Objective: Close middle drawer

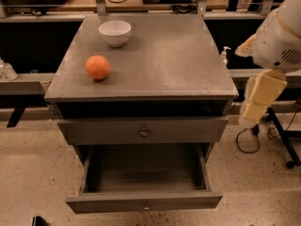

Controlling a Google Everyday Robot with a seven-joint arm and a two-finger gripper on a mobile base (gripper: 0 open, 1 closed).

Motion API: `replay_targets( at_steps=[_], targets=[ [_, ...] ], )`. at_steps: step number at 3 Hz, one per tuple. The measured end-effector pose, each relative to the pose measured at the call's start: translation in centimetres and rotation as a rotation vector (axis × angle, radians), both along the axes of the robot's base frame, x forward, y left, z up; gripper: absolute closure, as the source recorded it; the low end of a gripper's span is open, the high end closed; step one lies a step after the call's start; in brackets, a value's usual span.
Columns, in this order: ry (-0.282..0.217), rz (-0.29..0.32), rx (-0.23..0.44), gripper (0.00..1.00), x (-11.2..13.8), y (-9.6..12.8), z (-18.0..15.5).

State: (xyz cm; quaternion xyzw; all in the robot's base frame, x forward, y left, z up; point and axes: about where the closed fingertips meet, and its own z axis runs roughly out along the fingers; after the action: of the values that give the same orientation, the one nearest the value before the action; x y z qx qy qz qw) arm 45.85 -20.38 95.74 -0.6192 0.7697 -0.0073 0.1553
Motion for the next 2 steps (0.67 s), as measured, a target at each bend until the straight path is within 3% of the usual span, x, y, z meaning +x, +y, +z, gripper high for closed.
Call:
replay_targets(
  at_steps=[1,2],
  targets=[
    [0.025,0.107,0.095,0.00,-0.1,3.6,-2.9],
    [0.029,0.220,0.330,0.00,-4.0,10.6,-9.0]
  ],
)
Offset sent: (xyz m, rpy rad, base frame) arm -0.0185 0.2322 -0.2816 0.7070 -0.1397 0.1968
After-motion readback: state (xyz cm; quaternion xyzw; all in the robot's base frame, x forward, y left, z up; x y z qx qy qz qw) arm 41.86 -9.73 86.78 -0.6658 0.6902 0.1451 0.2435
